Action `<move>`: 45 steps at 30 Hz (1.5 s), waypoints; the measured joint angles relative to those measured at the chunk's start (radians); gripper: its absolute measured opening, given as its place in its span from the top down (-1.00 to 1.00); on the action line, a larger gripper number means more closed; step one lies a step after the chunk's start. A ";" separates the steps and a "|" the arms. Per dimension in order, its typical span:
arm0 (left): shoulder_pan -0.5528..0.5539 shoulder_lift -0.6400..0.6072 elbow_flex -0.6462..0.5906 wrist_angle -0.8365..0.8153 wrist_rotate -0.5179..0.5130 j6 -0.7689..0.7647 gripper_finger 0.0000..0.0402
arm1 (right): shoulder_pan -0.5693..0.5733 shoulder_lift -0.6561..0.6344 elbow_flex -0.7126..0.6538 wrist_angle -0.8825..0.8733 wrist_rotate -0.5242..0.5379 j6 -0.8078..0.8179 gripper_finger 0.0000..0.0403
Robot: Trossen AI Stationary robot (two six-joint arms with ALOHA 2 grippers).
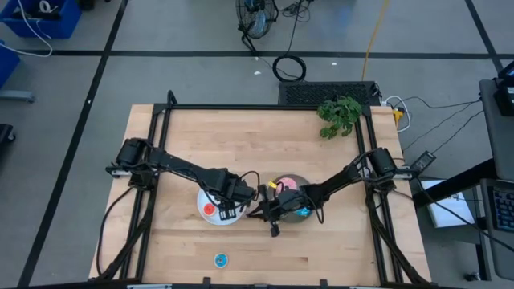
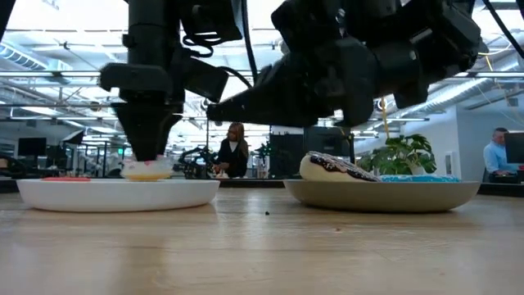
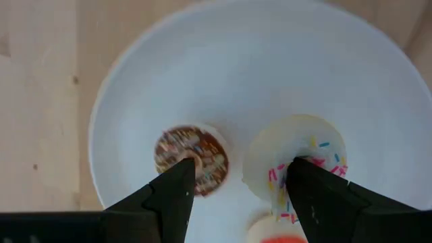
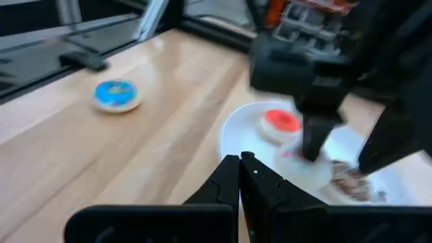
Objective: Pick & Place donuts
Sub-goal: Put the small white donut on the white plate
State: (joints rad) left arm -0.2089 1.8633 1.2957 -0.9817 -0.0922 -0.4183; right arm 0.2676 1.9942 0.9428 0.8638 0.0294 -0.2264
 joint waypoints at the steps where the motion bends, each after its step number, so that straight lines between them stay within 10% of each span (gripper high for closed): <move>1: -0.006 0.000 0.000 -0.004 0.001 0.006 -0.14 | -0.004 0.006 0.000 0.003 -0.010 0.000 1.00; 10: -0.029 0.000 0.000 0.005 -0.001 0.011 -0.14 | -0.019 0.102 0.017 0.179 -0.001 -0.025 1.00; 19: 0.003 0.000 0.000 0.063 0.013 -0.033 -0.14 | -0.006 0.116 0.031 0.195 0.283 -0.024 1.00; 45: 0.066 0.001 0.001 0.118 0.047 -0.060 -0.14 | -0.008 0.164 0.031 0.202 0.305 0.109 1.00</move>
State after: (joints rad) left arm -0.1432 1.8641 1.2964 -0.8639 -0.0452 -0.4782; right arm 0.2598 2.1582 0.9733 1.0657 0.3347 -0.1170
